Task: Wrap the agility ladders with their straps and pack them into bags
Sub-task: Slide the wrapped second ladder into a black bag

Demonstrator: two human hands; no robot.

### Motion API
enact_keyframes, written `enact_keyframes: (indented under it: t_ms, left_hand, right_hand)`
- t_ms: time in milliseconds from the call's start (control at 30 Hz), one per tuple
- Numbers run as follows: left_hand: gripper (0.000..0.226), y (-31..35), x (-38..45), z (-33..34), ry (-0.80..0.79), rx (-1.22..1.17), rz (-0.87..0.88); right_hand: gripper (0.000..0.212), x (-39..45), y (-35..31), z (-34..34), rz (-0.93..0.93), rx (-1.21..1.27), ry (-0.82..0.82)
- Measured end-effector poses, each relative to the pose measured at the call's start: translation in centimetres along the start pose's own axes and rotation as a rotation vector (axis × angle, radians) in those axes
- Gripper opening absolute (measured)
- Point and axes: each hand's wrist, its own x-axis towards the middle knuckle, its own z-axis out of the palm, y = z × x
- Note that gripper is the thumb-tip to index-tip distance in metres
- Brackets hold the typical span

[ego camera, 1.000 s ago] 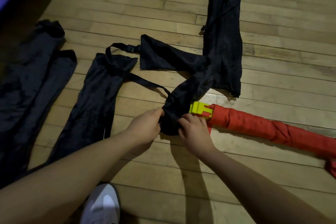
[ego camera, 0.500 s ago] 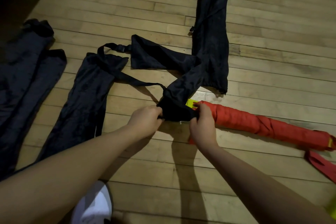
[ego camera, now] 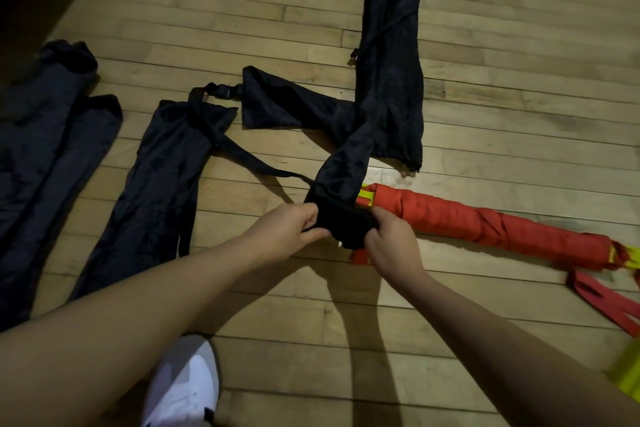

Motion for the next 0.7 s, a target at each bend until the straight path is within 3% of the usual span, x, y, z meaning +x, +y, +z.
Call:
enact_keyframes:
  t_ms: [67,133,233,433,567,700]
  left_hand:
    - [0.04,-0.3,0.0,-0.4,0.063,-0.107,-0.045]
    - [0.038,-0.4,0.0,-1.1,0.089,-0.138,-0.053]
    - [0.031,0.3,-0.1,-1.6,0.045,0.082,0.03]
    - [0.066,3.9,1.0,0.4,0.136,0.218,0.111]
    - [0.025,4.3,2.2,0.5,0.139,0.25,0.132]
    - [0.005,3.8,2.4,0.0,0.251,0.001,0.067]
  right_hand:
    - [0.016,0.3,0.1,-0.3,0.154,0.157,0.071]
    - [0.016,0.5,0.2,-0.9,0.181,0.21,0.115]
    - [0.015,0.4,-0.1,-1.6,0.157,0.238,0.117]
    - [0.007,0.3,-0.5,-1.4,0.007,0.103,0.135]
    - [0.012,0.1,-0.5,-1.4,-0.097,0.008,0.132]
    - [0.018,0.1,0.1,-1.4,-0.157,-0.097,0.128]
